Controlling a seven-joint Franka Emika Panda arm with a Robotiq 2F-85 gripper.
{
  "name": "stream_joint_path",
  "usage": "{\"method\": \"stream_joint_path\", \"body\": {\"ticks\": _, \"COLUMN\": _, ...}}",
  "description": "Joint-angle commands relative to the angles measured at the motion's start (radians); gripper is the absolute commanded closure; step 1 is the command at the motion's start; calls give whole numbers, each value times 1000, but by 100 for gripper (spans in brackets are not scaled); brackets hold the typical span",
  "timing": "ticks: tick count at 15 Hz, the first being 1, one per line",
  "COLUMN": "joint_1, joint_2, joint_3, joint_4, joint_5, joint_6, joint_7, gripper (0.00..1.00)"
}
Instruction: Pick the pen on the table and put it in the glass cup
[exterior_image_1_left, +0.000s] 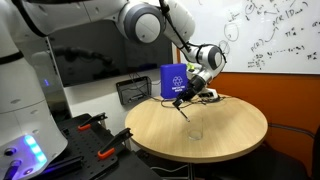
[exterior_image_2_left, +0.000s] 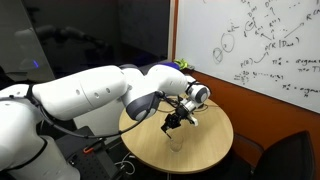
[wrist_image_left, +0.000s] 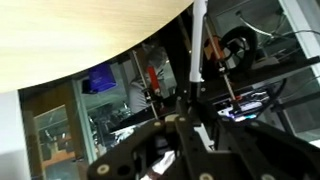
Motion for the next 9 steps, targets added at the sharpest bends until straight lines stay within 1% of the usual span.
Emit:
{"method": "stream_joint_path", "body": {"ticks": 1, "joint_1": 38, "joint_2": 57, "joint_3": -19, "joint_4": 113, "joint_5": -13, "joint_6": -77, "joint_7": 0, "gripper": 95}}
{"method": "stream_joint_path", "body": {"ticks": 3, "joint_1": 45, "joint_2": 67, "joint_3": -24, "joint_4": 132, "joint_5": -13, "joint_6": -80, "joint_7": 0, "gripper": 95}}
{"method": "stream_joint_path", "body": {"ticks": 4, "joint_1": 47, "joint_2": 70, "joint_3": -26, "joint_4": 139, "joint_5": -10, "joint_6": -82, "joint_7": 3, "gripper": 81}}
{"method": "stream_joint_path", "body": {"ticks": 5, "joint_1": 50, "joint_2": 69, "joint_3": -31, "joint_4": 144, "joint_5": -11, "joint_6": -82, "joint_7": 7, "gripper": 54}}
{"method": "stream_joint_path", "body": {"ticks": 6, "joint_1": 52, "joint_2": 69, "joint_3": -33, "joint_4": 149, "joint_5": -10, "joint_6": -83, "joint_7": 6, "gripper": 53}}
{"method": "stream_joint_path", "body": {"ticks": 7, "joint_1": 55, "joint_2": 66, "joint_3": -34, "joint_4": 151, "joint_5": -8, "joint_6": -88, "joint_7": 8, "gripper": 48}}
{"method": "stream_joint_path", "body": {"ticks": 9, "joint_1": 54, "joint_2": 52, "joint_3": -30, "joint_4": 147, "joint_5": -2, "joint_6": -94, "joint_7": 12, "gripper": 32}}
